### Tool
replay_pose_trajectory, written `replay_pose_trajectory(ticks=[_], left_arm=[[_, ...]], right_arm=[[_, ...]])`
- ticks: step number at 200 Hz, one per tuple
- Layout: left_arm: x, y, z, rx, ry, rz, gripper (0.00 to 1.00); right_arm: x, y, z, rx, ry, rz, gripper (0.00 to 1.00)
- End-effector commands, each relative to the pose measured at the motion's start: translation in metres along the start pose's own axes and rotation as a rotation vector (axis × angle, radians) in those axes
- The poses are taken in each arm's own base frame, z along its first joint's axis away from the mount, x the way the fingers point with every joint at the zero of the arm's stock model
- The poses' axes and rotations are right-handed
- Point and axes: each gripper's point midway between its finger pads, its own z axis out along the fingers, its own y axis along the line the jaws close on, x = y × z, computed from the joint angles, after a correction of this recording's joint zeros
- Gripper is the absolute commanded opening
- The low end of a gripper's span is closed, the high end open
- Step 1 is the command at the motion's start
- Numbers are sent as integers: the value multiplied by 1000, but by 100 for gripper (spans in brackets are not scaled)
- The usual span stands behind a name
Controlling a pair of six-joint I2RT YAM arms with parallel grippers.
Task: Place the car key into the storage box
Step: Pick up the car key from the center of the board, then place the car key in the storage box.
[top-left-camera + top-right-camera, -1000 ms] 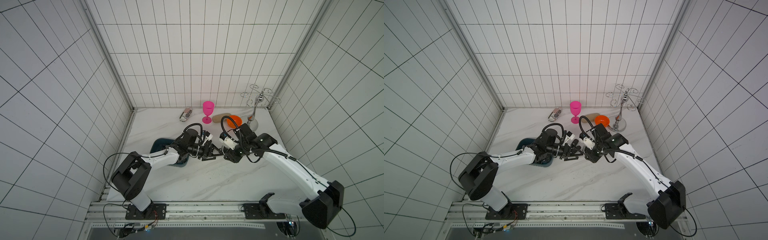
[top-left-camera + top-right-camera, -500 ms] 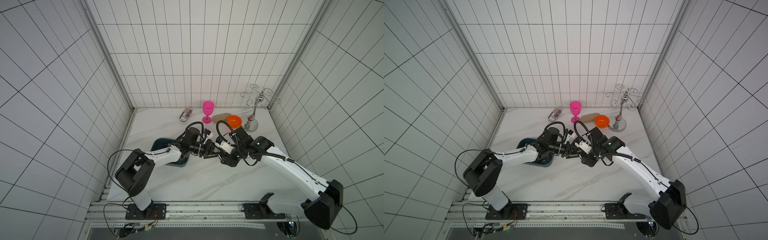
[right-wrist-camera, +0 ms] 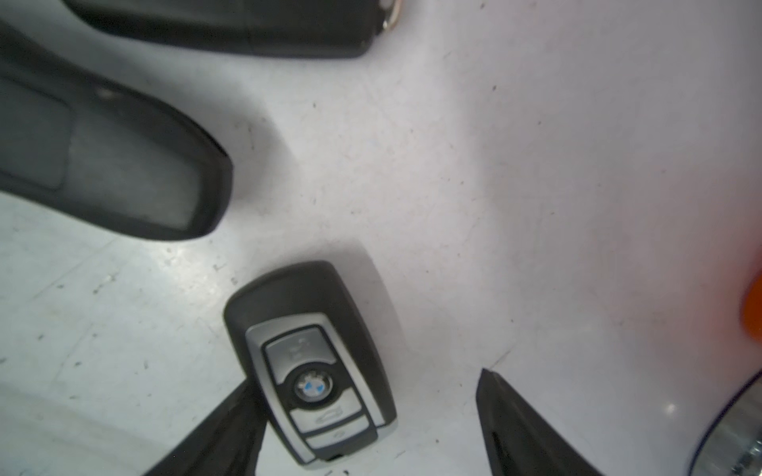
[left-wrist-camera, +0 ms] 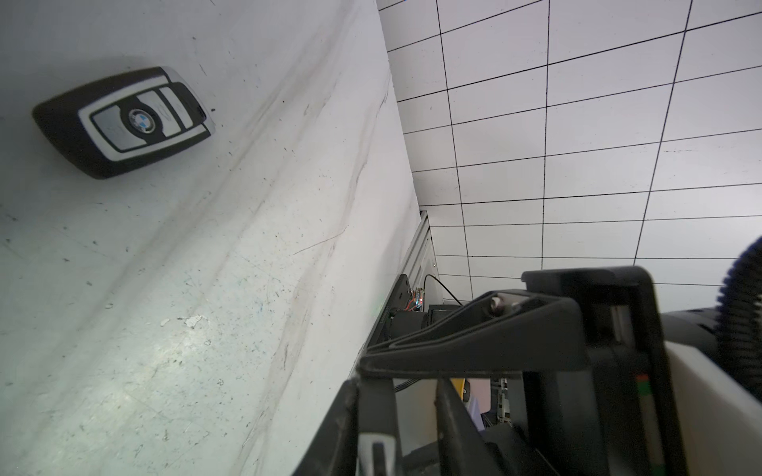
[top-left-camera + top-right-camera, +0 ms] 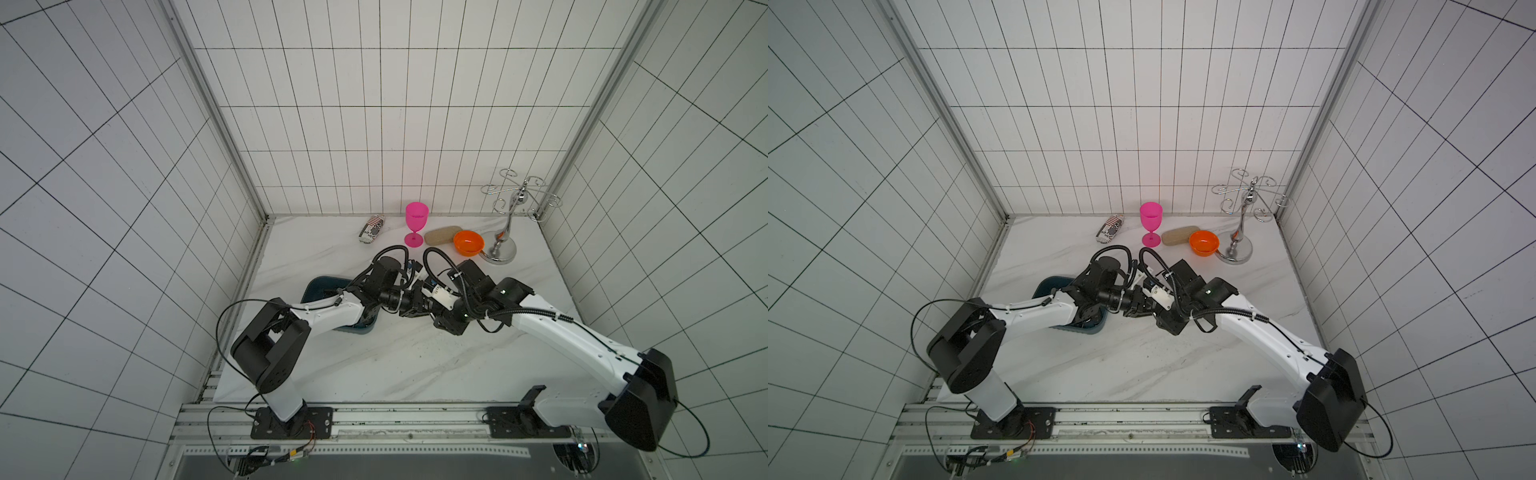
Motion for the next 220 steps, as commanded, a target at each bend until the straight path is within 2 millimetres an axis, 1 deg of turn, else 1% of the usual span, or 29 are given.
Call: replay_pose_trajectory(ticks=[1,8,20,36,43,49,57,74,76,88,89,108,109,110,111,112,113,115,127,142,152,167,179,187,202,212,220], left_arm=[[7,-9,0,32,20,30,26],[7,-9,-1,31,20,29,23],[7,-8,-1,29,20,27,12],[8,-6,-1,26,21,23,10],[8,-6,0,26,22,25,3],[8,-6,0,27,23,27,0],[8,-6,-1,26,23,29,0],[7,-5,-2,16,22,35,0],[7,-5,-2,15,21,37,0],[6,-5,-3,10,21,40,0],[6,-5,-3,10,21,40,0],[2,-2,-7,-5,7,37,0],[2,-2,-8,-5,6,37,0],[1,-1,-8,-7,4,35,0],[1,-1,-8,-7,3,35,0],[1,-1,-9,-8,2,35,0],[1,-1,-9,-9,0,34,0],[0,0,-10,-11,-4,33,0],[-7,7,-19,-30,-31,15,0],[-18,20,-36,-69,-76,-8,0],[-26,32,-53,-125,-117,-23,0],[-36,46,-84,-222,-185,-22,0],[-42,58,-113,-353,-251,-30,0],[-43,66,-134,-451,-288,-44,0],[-42,84,-174,-645,-365,-67,0],[-38,93,-195,-738,-402,-84,0],[-34,100,-206,-787,-413,-105,0]], right_arm=[[-9,-12,12,59,-19,-5,8],[-10,-14,14,67,-17,-3,8],[-12,-16,16,75,-17,-1,8],[-14,-19,16,89,-21,4,8],[-15,-20,15,97,-21,8,8],[-15,-21,15,102,-22,10,10],[-15,-22,15,106,-20,12,13],[-13,-25,15,126,-21,24,33],[-13,-25,15,127,-21,24,34],[-12,-25,15,132,-36,31,47],[-12,-25,15,132,-39,32,49],[-13,-26,11,144,-72,46,63],[-13,-26,11,145,-74,48,65],[-13,-27,11,146,-75,48,71],[-13,-27,10,147,-78,49,78],[-14,-27,10,148,-80,49,89],[-13,-27,10,149,-81,50,95],[-14,-27,9,151,-84,52,100],[-15,-30,4,173,-105,64,99],[-16,-34,-7,203,-141,77,99],[-16,-39,-15,237,-169,92,99],[-15,-48,-28,305,-232,134,99],[-11,-56,-37,358,-275,178,99],[-6,-64,-41,404,-291,218,99],[9,-81,-46,506,-289,317,98],[19,-84,-42,519,-245,307,98],[25,-85,-39,533,-197,281,99]])
